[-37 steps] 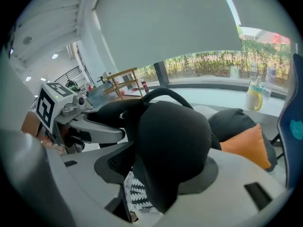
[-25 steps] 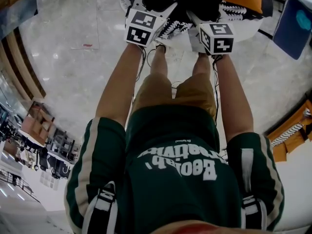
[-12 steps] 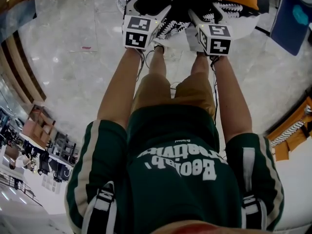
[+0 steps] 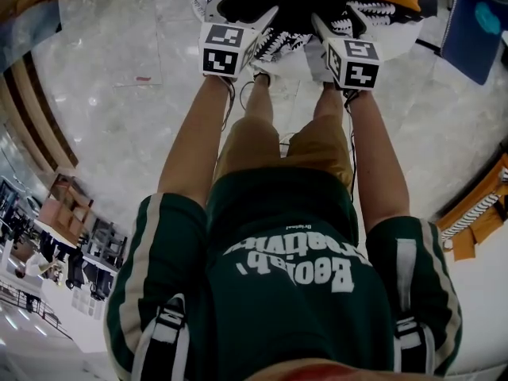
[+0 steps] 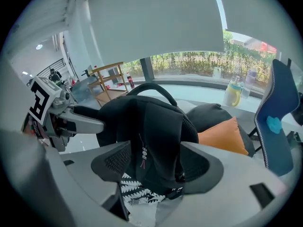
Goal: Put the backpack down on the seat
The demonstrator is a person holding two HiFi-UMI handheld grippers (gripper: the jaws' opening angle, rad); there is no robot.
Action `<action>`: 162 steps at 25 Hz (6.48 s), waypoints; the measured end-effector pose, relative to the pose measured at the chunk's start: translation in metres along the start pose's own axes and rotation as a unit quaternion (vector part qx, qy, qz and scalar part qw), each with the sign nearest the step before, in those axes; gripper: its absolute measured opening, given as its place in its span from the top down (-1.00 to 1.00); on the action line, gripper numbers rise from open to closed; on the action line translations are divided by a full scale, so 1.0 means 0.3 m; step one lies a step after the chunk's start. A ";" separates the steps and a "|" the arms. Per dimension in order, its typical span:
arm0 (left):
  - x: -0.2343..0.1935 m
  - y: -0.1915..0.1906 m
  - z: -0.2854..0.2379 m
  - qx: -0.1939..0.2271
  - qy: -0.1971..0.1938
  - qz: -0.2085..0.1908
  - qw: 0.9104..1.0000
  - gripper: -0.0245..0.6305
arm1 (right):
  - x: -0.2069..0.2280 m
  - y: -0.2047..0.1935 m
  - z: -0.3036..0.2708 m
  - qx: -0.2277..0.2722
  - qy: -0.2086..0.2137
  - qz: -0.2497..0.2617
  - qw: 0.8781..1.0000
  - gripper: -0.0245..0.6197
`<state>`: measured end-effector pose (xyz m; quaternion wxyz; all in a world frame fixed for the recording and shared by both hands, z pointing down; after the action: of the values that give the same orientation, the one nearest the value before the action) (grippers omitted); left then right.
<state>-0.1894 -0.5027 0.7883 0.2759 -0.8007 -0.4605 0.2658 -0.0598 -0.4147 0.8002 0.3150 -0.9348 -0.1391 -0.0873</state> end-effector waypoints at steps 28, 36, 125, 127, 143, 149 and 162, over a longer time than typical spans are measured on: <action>0.278 0.245 0.661 0.083 -0.035 -0.085 0.992 -0.16 | -0.416 0.137 0.690 0.138 0.013 0.035 0.990 0.03; 0.537 0.312 0.885 0.123 -0.025 -0.100 0.987 -0.16 | -0.458 0.109 1.029 0.194 0.036 0.063 0.978 0.03; 1.166 0.235 1.813 0.288 0.066 -0.207 0.933 0.87 | -0.865 -0.214 1.993 0.382 0.064 0.207 0.898 0.82; 1.163 0.236 1.810 0.287 0.066 -0.209 0.933 0.87 | -0.864 -0.212 1.991 0.383 0.063 0.207 0.898 0.82; 1.153 0.245 1.790 0.285 0.071 -0.208 0.933 0.87 | -0.849 -0.205 1.970 0.382 0.057 0.212 0.898 0.82; 1.140 0.241 1.818 0.288 0.074 -0.205 0.932 0.87 | -0.875 -0.202 1.974 0.381 0.058 0.214 0.898 0.82; 1.140 0.266 1.792 0.290 0.075 -0.205 0.932 0.87 | -0.845 -0.186 1.964 0.380 0.056 0.213 0.898 0.82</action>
<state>-0.3592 -0.1281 0.2950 0.5783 -0.5917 -0.4954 0.2645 -0.2725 -0.0627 0.3048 0.6645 -0.7449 0.0588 -0.0107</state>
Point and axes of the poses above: the fingertips, and each gripper's own axes: z backward along the fingers, x to its right, y out of its top, the point moved 2 cm from there along z, backward along the fingers, and after that the axes turned 6 degrees about -z, right-handed, at the moved point
